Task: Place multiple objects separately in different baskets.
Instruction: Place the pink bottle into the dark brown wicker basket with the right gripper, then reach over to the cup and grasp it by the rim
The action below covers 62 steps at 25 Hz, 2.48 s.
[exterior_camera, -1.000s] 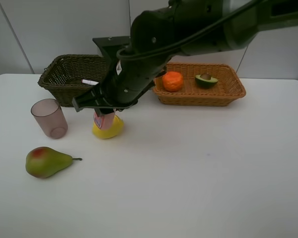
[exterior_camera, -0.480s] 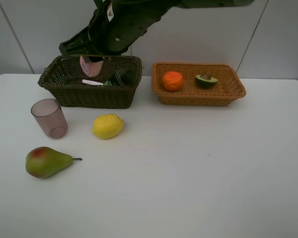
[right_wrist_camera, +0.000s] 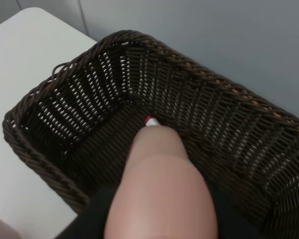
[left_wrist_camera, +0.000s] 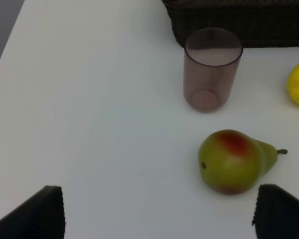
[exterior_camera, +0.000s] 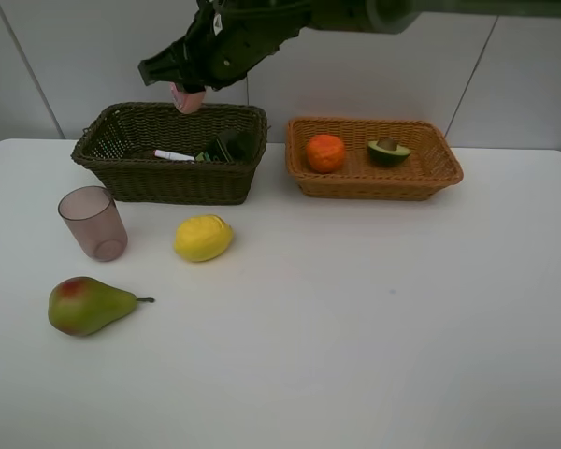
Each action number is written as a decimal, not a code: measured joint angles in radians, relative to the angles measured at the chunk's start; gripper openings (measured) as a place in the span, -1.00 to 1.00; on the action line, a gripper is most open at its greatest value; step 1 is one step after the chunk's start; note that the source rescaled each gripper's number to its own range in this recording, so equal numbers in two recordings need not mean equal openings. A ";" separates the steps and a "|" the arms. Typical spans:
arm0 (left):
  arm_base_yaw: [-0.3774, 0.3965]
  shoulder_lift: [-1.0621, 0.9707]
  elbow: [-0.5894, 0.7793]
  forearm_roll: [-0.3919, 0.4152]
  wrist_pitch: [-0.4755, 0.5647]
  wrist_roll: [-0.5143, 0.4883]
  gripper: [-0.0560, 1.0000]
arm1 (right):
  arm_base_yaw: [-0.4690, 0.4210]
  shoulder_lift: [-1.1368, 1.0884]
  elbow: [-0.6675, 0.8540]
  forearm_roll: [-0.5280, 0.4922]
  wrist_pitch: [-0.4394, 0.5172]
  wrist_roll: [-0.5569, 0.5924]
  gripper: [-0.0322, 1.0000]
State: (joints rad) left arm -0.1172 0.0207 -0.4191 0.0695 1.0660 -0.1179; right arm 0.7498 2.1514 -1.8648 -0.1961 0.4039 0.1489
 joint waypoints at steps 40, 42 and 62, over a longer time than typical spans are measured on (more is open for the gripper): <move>0.000 0.000 0.000 0.001 0.000 0.000 1.00 | -0.014 0.161 -0.036 -0.052 -0.198 -0.004 0.92; 0.000 0.000 0.000 0.001 0.000 0.000 1.00 | -0.014 0.161 -0.036 -0.052 -0.191 -0.004 0.96; 0.000 0.000 0.000 0.001 0.000 0.000 1.00 | -0.014 0.024 -0.036 -0.108 0.196 -0.018 1.00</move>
State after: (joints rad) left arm -0.1172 0.0207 -0.4191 0.0702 1.0660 -0.1179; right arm 0.7355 2.1751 -1.9006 -0.3045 0.6000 0.1307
